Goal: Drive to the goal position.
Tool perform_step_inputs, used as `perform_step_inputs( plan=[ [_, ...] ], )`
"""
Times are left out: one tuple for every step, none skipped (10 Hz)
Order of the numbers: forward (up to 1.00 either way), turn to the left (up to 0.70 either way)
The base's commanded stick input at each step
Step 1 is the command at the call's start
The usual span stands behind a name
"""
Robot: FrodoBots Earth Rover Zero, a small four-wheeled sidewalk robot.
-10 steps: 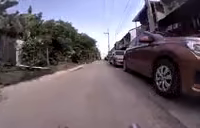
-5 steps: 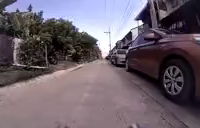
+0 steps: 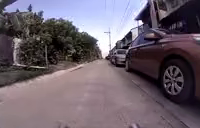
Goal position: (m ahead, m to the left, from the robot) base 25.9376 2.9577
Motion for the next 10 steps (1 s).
perform_step_inputs(
  plan=[
    [1.0, 0.02],
    [1.0, 0.02],
    [1.0, 0.02],
    [1.0, 0.02],
    [1.0, 0.02],
    [1.0, 0.02],
    [1.0, 0.02],
    [1.0, 0.02],
    [1.0, 0.02],
    [1.0, 0.02]
  ],
)
